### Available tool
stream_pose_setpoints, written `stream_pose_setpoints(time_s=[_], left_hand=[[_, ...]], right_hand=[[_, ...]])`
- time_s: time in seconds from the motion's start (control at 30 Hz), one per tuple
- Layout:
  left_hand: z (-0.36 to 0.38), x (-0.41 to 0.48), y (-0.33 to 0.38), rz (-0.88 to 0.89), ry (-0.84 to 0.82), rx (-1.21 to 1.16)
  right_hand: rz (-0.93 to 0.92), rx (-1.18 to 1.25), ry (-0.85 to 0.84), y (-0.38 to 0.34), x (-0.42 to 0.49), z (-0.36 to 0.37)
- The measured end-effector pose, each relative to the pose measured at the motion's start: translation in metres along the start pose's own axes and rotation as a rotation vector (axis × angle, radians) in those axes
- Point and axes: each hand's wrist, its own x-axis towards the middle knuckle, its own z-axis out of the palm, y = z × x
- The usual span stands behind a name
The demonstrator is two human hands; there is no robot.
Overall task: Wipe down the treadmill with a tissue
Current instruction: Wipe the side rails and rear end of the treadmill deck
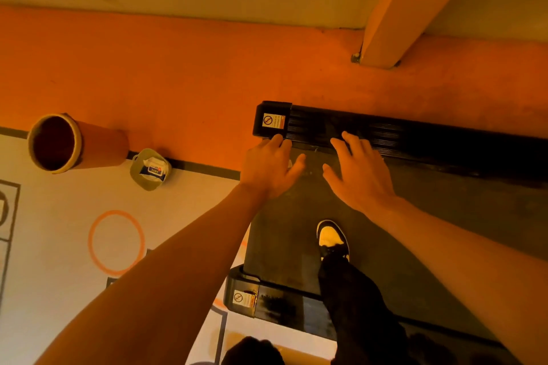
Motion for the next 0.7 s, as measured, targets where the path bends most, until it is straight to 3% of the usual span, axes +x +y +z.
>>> stream_pose_setpoints(time_s=[0.27, 0.5, 0.6, 0.7], left_hand=[[0.051, -0.017, -0.014, 0.026, -0.101, 0.095], [0.093, -0.053, -0.05, 0.088, -0.007, 0.118], [0.118, -0.102, -0.063, 0.083, 0.084, -0.006], [0.147, -0.169, -0.074, 0.06, 0.102, -0.053]], right_hand=[[0.011, -0.022, 0.054, 0.007, 0.005, 0.06], [-0.007, -0.092, 0.175, -0.016, -0.01, 0.137], [-0.013, -0.075, 0.288, -0.03, -0.035, 0.173], [0.032, -0.05, 0.249, -0.047, -0.072, 0.211]])
